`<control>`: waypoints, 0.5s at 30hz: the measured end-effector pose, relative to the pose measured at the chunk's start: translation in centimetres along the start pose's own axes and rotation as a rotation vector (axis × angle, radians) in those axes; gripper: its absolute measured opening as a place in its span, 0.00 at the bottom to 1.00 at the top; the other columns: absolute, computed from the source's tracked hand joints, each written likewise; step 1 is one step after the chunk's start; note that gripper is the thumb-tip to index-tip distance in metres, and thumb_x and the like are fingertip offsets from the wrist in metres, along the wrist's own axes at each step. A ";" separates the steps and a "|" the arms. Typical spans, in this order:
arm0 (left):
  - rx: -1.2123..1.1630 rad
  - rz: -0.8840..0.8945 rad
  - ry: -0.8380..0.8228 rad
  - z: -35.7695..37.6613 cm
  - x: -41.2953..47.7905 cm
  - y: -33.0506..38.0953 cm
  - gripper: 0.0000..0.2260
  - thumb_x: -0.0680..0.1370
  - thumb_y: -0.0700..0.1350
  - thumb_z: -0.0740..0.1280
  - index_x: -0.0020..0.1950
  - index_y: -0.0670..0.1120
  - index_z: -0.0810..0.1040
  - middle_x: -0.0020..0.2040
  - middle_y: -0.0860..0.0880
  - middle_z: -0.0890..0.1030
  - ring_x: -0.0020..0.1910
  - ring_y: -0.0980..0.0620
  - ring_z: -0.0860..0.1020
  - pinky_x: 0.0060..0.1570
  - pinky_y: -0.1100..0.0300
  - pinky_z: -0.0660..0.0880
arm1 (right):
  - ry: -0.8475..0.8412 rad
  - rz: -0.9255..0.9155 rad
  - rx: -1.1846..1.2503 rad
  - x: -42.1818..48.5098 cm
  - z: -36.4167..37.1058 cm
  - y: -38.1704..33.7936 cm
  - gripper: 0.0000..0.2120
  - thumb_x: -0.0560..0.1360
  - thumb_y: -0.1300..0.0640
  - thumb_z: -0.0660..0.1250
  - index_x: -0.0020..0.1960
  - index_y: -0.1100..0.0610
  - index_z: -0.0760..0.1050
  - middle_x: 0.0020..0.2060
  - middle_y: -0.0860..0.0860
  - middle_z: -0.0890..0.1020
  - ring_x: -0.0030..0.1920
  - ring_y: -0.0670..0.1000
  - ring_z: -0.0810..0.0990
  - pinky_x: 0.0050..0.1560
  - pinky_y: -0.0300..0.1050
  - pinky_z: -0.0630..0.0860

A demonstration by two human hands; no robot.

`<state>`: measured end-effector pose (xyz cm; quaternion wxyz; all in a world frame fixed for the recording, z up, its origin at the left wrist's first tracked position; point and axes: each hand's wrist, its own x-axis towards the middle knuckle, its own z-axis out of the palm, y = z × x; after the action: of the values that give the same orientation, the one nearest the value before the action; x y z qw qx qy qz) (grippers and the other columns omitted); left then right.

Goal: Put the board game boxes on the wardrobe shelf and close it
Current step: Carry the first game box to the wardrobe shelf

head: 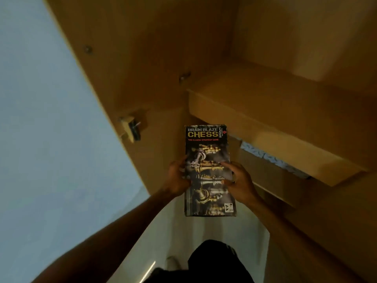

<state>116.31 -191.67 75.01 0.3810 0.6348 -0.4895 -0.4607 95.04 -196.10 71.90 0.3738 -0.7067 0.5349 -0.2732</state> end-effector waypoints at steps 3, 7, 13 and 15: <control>0.008 0.029 -0.027 -0.1 8.0 2.8 0.30 0.70 0.25 0.69 0.66 0.49 0.68 0.53 0.49 0.78 0.47 0.52 0.79 0.41 0.68 0.78 | 0.068 -0.012 0.005 7.1 -2.4 0.6 0.29 0.68 0.73 0.69 0.66 0.56 0.73 0.63 0.52 0.74 0.63 0.49 0.73 0.58 0.35 0.69; 0.100 0.067 0.038 0.2 17.2 5.4 0.33 0.69 0.27 0.70 0.72 0.44 0.68 0.64 0.43 0.77 0.60 0.43 0.78 0.56 0.58 0.76 | 0.107 -0.032 -0.001 15.6 -5.4 1.1 0.28 0.69 0.74 0.68 0.66 0.58 0.73 0.63 0.53 0.74 0.62 0.49 0.73 0.60 0.40 0.72; 0.008 0.048 0.036 1.9 32.5 9.0 0.19 0.70 0.29 0.70 0.57 0.43 0.76 0.53 0.46 0.80 0.51 0.42 0.79 0.45 0.56 0.76 | 0.067 0.033 0.171 29.8 -10.8 1.5 0.27 0.69 0.78 0.66 0.65 0.60 0.73 0.56 0.46 0.73 0.50 0.39 0.79 0.39 0.33 0.80; 0.108 0.051 0.033 2.2 36.1 9.9 0.21 0.70 0.34 0.74 0.61 0.41 0.76 0.59 0.47 0.79 0.56 0.44 0.79 0.50 0.57 0.77 | 0.030 0.014 0.210 33.5 -12.0 1.8 0.26 0.69 0.79 0.65 0.63 0.59 0.73 0.51 0.42 0.73 0.43 0.31 0.78 0.35 0.28 0.76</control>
<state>115.02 -229.11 75.95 0.3659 0.6493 -0.5235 -0.4129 93.93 -231.41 76.86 0.4398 -0.6558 0.5137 -0.3356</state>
